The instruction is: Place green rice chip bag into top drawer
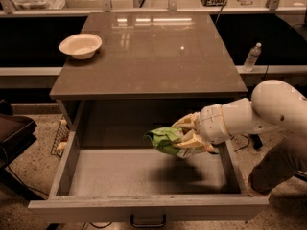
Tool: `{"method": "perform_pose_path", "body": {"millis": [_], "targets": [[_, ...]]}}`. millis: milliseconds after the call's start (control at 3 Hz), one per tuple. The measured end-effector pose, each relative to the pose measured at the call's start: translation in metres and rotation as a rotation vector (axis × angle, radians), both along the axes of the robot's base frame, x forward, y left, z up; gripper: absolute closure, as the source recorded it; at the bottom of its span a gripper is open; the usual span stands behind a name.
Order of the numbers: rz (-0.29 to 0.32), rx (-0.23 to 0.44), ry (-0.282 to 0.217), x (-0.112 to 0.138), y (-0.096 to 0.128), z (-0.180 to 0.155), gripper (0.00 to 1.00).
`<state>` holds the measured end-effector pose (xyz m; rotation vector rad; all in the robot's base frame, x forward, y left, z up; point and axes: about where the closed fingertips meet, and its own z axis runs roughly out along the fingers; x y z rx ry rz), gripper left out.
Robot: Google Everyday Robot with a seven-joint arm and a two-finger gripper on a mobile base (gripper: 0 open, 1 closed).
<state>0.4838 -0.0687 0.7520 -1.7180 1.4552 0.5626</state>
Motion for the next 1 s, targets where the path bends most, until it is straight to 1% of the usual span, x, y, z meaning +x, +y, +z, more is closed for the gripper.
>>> {"method": "perform_pose_path", "body": {"millis": [333, 667, 1000], "targets": [[0.003, 0.0, 0.001, -0.0004, 0.0014, -0.0004, 0.2], [0.007, 0.001, 0.002, -0.0009, 0.0031, -0.0009, 0.0], [0.008, 0.001, 0.002, -0.001, 0.0035, -0.001, 0.0]]}}
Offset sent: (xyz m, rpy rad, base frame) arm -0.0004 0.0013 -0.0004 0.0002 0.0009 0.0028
